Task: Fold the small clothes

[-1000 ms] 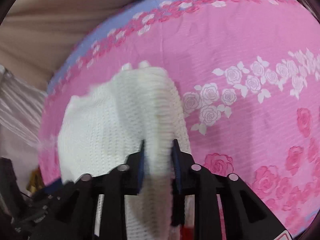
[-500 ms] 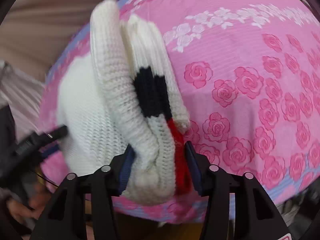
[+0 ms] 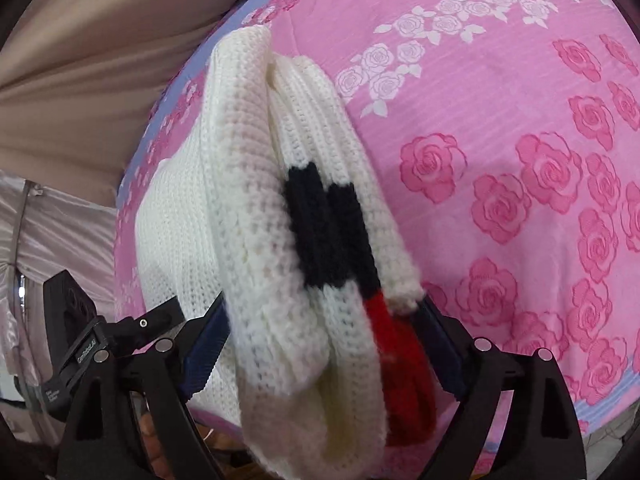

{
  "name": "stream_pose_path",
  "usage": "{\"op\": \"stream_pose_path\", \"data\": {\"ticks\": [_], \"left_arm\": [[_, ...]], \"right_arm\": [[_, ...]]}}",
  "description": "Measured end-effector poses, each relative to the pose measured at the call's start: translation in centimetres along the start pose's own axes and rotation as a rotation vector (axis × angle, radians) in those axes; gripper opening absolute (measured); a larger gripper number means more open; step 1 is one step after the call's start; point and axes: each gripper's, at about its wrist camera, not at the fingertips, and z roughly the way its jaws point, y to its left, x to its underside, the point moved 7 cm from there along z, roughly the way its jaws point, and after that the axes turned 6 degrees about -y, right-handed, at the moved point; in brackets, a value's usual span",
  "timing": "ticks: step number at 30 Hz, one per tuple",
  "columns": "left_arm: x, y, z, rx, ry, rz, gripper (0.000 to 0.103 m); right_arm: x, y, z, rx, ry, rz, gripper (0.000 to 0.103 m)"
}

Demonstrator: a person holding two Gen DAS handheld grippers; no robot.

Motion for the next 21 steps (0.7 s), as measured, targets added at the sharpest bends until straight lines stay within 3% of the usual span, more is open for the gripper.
{"op": "stream_pose_path", "data": {"ticks": [1, 2, 3, 5, 7, 10, 15, 19, 21], "left_arm": [[0.1, -0.6, 0.0, 0.025, 0.019, 0.011, 0.095], [0.3, -1.1, -0.2, 0.030, 0.034, 0.025, 0.088], [0.4, -1.6, -0.5, 0.023, 0.037, 0.042, 0.083], [0.6, -2.6, -1.4, 0.029, 0.054, 0.071, 0.060], [0.5, -3.2, -2.6, 0.053, 0.065, 0.076, 0.048], [0.2, -6.3, -7.0, 0.177, 0.061, 0.106, 0.040], [-0.9, -13.8, -17.4, 0.314, -0.097, 0.327, 0.034], [-2.2, -19.1, -26.7, 0.458, -0.253, 0.460, 0.034], [-2.9, -21.6, -32.8, 0.508, -0.386, 0.564, 0.034]], "right_arm": [[-0.2, 0.2, 0.2, 0.003, 0.001, 0.002, 0.086], [-0.4, 0.5, 0.3, -0.005, 0.002, 0.006, 0.075], [-0.4, 0.9, 0.6, -0.037, 0.023, 0.014, 0.057], [-0.5, 1.2, 0.2, -0.060, 0.028, 0.026, 0.048], [-0.8, 2.1, -1.0, -0.086, 0.010, 0.023, 0.043], [-1.7, 4.5, -4.9, -0.161, -0.052, 0.011, 0.041], [-4.1, 8.6, -14.8, -0.228, -0.227, -0.081, 0.041], [-6.7, 12.7, -24.9, -0.308, -0.446, -0.186, 0.041], [-7.6, 15.7, -30.5, -0.361, -0.588, -0.260, 0.041]]}}
